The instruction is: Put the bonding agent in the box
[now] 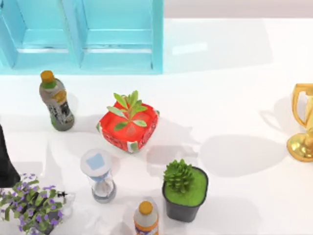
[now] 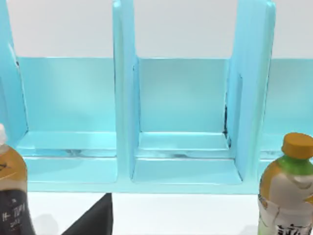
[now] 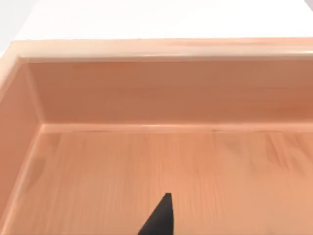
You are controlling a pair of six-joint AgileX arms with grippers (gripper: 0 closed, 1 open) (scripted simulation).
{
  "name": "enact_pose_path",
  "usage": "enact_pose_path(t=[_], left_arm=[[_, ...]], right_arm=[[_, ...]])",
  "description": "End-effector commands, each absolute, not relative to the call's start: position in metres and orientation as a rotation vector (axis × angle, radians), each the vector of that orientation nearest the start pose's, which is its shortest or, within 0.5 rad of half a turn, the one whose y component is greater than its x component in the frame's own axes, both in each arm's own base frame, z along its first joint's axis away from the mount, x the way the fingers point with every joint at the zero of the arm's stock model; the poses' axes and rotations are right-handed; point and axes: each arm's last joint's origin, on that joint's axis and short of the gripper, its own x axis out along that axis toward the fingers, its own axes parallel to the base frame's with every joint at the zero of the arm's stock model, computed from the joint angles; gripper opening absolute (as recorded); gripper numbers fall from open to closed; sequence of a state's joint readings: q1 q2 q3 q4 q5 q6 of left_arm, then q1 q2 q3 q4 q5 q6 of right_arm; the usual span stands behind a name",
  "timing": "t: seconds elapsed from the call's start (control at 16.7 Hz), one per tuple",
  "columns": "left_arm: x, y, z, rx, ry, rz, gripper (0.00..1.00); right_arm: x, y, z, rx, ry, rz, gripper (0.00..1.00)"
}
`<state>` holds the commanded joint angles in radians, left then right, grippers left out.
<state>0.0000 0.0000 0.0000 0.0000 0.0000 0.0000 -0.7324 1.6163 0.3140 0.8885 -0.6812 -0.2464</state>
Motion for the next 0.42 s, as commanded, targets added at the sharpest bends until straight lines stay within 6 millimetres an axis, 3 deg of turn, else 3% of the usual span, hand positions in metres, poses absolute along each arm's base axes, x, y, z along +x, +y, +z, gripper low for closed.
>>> enact_pose_path(t=[0.12, 0.42], left_arm=[[0.1057, -0.0012, 0.1600, 0.000, 0.000, 0.000, 1.00], [0.1057, -0.0012, 0.1600, 0.000, 0.000, 0.000, 1.00]], right_arm=[[0.1945, -0.1484, 0.1054, 0.015, 0.324, 0.003, 1.00], [0.1945, -0.1484, 0.1054, 0.015, 0.324, 0.003, 1.00]])
